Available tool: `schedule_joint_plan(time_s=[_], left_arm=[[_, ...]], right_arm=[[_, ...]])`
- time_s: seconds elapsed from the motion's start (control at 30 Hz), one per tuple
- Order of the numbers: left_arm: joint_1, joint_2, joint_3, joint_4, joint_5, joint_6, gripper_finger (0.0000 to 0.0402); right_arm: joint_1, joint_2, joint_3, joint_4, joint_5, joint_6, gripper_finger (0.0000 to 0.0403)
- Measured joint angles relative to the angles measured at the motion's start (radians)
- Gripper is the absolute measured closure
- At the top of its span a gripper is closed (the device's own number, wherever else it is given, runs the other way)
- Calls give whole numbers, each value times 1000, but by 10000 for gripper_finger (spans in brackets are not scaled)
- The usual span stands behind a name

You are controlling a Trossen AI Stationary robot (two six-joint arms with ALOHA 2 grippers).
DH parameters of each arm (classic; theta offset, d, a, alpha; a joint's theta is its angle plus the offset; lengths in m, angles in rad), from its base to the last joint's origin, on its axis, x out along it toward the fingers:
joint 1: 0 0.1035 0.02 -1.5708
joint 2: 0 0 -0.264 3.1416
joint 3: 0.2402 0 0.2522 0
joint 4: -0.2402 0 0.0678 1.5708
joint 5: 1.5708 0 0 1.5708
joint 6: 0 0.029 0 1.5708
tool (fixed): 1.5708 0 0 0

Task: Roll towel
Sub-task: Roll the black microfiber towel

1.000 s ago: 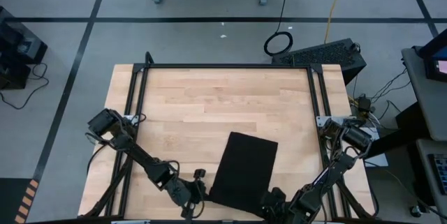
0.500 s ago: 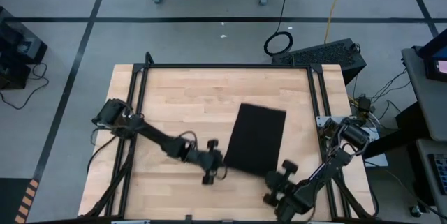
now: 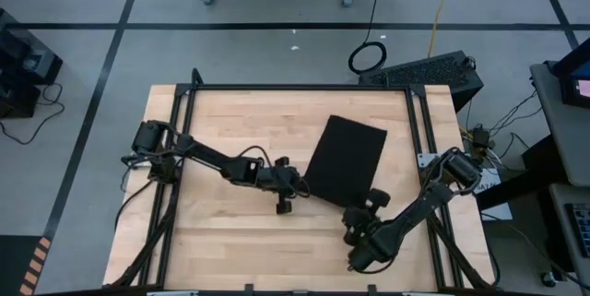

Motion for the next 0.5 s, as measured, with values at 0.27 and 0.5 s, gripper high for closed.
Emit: schedule_joint_plan(time_s=[0.27, 0.5], left_arm=[[-28, -103, 1, -145, 257, -180, 395], [-57, -139, 1, -214, 380, -231, 395]], right_arm=[[5, -139, 1, 316, -242, 12, 403], [-2, -174, 2, 497, -338, 86, 403]])
